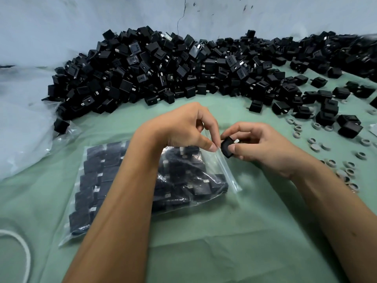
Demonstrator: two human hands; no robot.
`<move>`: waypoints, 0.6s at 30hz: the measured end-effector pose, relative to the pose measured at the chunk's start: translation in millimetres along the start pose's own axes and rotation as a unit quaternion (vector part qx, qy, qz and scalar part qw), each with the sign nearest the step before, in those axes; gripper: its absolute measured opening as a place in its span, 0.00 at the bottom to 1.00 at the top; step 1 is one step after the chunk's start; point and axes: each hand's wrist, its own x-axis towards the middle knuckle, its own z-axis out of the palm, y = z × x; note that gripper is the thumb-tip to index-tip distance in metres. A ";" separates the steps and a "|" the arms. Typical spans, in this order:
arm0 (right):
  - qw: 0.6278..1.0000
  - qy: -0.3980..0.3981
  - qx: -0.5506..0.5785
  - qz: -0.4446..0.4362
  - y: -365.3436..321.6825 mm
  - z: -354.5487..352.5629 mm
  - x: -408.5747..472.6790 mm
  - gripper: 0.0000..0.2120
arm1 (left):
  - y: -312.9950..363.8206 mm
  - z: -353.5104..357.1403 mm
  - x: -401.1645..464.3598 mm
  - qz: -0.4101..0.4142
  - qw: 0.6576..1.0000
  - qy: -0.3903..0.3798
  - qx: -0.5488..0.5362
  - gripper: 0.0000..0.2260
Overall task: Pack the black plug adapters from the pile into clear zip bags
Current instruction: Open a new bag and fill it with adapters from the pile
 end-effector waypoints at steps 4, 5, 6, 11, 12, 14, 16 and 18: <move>1.000 -0.005 0.012 -0.002 1.2 5.6 2.1 0.08 | -0.9 -1.3 -0.2 -0.003 1.000 -0.002 0.002 0.06; 1.000 -0.013 0.009 -0.009 2.2 7.2 2.6 0.06 | -0.7 -1.3 0.0 -0.003 1.000 -0.003 0.004 0.06; 1.000 -0.025 0.001 -0.017 2.6 8.7 2.5 0.05 | -0.5 -1.3 0.0 -0.002 1.000 -0.002 0.005 0.06; 0.994 -0.101 -0.035 -0.037 -2.3 13.6 0.5 0.13 | -0.1 -3.0 -1.2 0.005 1.000 0.006 0.004 0.05; 0.994 -0.097 -0.037 -0.029 -2.7 13.9 0.5 0.14 | -0.2 -3.3 -1.3 0.005 1.000 0.009 0.002 0.05; 0.995 -0.088 -0.042 -0.019 -1.6 14.7 1.0 0.13 | -0.4 -3.5 -1.7 0.009 1.000 0.011 0.003 0.06; 0.993 -0.095 -0.060 -0.025 -0.8 15.0 0.8 0.11 | -0.4 -3.3 -1.8 0.013 1.000 0.008 0.006 0.06; 0.992 -0.105 -0.067 -0.031 -1.4 16.5 -0.2 0.13 | -0.4 -3.6 -2.1 0.013 1.000 0.008 0.006 0.06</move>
